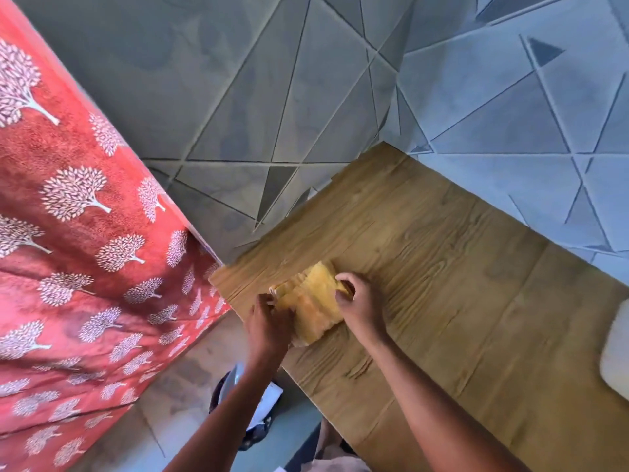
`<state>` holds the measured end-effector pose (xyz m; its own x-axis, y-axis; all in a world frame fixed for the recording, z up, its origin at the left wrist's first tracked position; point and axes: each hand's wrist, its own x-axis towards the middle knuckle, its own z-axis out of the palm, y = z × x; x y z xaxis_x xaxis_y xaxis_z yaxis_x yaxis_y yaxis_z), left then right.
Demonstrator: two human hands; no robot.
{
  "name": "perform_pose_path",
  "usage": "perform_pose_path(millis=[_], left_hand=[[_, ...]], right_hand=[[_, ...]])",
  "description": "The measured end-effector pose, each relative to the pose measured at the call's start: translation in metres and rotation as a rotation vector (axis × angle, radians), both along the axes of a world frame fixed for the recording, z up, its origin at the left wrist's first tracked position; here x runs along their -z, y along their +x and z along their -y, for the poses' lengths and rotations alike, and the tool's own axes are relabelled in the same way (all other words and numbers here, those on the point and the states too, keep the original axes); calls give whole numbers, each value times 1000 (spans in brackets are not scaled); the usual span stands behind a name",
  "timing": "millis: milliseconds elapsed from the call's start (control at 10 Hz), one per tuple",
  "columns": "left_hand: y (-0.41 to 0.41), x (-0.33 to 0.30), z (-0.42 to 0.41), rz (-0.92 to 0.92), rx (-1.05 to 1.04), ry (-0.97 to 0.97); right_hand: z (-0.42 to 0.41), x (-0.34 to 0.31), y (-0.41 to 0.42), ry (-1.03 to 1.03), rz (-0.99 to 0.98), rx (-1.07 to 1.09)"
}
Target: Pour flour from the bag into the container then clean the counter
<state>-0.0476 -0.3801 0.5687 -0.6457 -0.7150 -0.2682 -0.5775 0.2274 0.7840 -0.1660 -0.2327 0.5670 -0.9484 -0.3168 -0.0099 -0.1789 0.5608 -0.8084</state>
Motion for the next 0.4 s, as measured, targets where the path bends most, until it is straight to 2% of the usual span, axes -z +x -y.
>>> perform_pose_path(millis=[100, 200, 300, 400], left_hand=[[-3, -11, -9, -22, 61, -337], [-2, -7, -9, -51, 358, -539], [1, 2, -14, 23, 590, -665], [0, 3, -18, 44, 562, -618]], right_hand=[[0, 7, 1, 65, -169, -43], [-5, 16, 6, 135, -311, -100], [-12, 24, 11, 189, -286, -148], [-19, 21, 14, 82, -249, -77]])
